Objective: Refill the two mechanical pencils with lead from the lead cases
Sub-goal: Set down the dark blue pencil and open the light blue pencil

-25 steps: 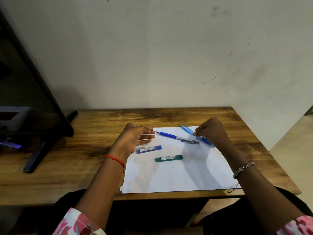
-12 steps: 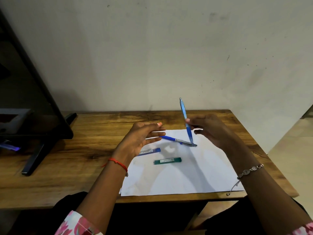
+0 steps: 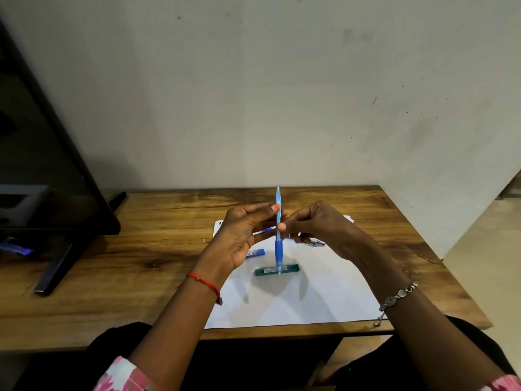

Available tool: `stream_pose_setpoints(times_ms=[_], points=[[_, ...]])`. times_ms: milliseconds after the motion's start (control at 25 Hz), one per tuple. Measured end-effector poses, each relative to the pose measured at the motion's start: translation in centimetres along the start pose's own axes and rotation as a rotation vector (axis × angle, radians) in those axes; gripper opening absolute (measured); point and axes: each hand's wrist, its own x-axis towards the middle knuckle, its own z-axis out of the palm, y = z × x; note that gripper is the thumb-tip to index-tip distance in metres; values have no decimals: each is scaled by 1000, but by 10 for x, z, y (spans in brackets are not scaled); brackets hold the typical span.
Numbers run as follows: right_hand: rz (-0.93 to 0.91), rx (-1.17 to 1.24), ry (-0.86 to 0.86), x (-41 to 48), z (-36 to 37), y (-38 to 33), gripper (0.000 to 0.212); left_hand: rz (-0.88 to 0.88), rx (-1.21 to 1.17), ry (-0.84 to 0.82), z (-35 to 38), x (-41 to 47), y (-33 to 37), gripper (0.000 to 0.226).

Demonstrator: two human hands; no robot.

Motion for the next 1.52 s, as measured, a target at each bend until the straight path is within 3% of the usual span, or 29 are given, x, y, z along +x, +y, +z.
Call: stream_pose_setpoints(times_ms=[240, 480, 1320, 1520], points=[[-150, 209, 257, 4, -16, 2, 20, -34, 40, -31, 5, -3, 0, 7], [-178, 164, 278, 7, -12, 3, 10, -66, 127, -36, 9, -5, -1, 6], [-190, 170, 440, 11, -2, 5, 18, -141, 47, -43, 15, -4, 2, 5], [-172, 286, 586, 11, -28, 5, 26, -158, 83, -61, 10, -12, 2, 6]])
